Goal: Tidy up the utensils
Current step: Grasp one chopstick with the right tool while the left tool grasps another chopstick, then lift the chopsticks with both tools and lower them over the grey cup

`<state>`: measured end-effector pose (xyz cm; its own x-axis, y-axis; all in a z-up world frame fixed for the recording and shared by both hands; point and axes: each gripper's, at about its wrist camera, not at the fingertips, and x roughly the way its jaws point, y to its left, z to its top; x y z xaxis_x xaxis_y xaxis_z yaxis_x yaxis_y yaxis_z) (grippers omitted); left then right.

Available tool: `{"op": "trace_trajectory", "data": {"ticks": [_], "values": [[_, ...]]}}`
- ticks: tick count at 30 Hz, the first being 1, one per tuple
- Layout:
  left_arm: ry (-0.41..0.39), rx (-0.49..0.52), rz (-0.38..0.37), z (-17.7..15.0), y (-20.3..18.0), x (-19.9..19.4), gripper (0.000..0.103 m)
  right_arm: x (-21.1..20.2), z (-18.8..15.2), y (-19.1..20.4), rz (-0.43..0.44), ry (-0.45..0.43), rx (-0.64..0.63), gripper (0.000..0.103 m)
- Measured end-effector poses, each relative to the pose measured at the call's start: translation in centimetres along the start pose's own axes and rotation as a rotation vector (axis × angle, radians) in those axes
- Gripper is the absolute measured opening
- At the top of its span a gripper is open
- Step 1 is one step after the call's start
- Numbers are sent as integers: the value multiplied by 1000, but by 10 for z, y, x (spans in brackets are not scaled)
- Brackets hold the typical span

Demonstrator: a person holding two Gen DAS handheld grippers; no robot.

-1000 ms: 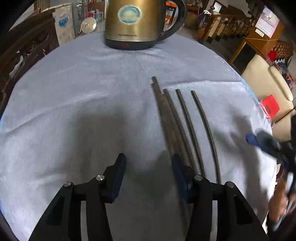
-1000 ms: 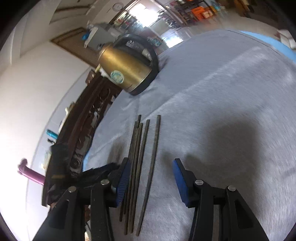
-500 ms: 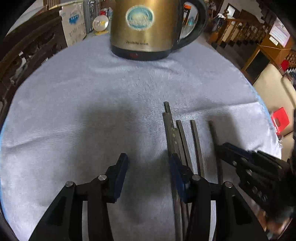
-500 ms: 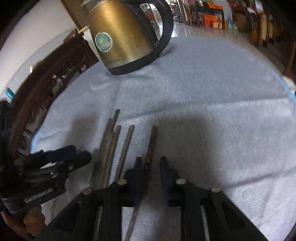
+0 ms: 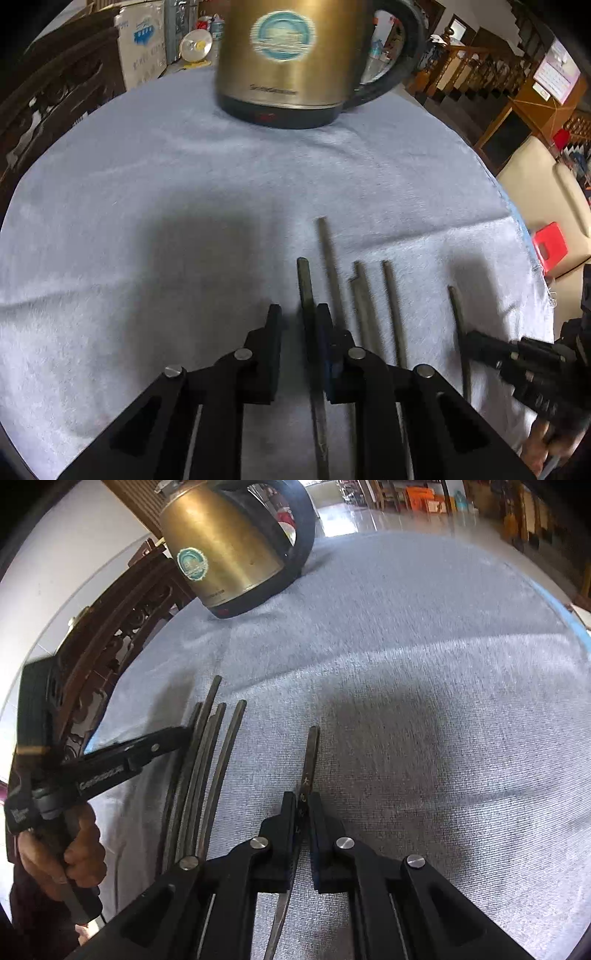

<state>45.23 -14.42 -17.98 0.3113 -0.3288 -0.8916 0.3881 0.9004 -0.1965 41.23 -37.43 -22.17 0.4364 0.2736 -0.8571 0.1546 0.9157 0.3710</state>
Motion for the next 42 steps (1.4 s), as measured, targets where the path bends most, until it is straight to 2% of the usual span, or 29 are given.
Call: {"op": "trace_trajectory", "data": {"ticks": [3,7,11,15,17,18,21,26,28,31,34,37,42], "values": [[15,-9,29,-5,14,-6,18,1,1,2,2,7,-7,8],[33,-13,57,1,14,-2,18,5,9,6,-18,33,-8,10],[61,24,120,9,-2,6,22,12,23,13,-72,97,-8,10],[105,35,140,20,-10,16,23,20,38,24,-144,165,-35,10],[123,24,145,25,-10,19,20,24,43,29,-174,202,-39,10],[137,22,161,27,-10,21,14,25,46,31,-186,218,-38,10],[175,-17,136,39,-6,31,6,29,50,36,-213,240,-52,10],[219,-89,90,42,4,33,5,27,50,35,-198,220,-44,7],[220,-88,83,37,7,27,5,22,43,36,-197,190,-48,7],[186,-79,73,31,8,15,5,11,33,38,-182,146,-53,7],[120,-93,55,28,13,-10,5,-13,22,46,-161,66,-84,7],[34,-96,34,23,13,-44,5,-42,8,55,-107,-25,-114,7],[-166,-69,44,0,-4,-119,5,-94,-16,68,-36,-184,-159,7]]}}
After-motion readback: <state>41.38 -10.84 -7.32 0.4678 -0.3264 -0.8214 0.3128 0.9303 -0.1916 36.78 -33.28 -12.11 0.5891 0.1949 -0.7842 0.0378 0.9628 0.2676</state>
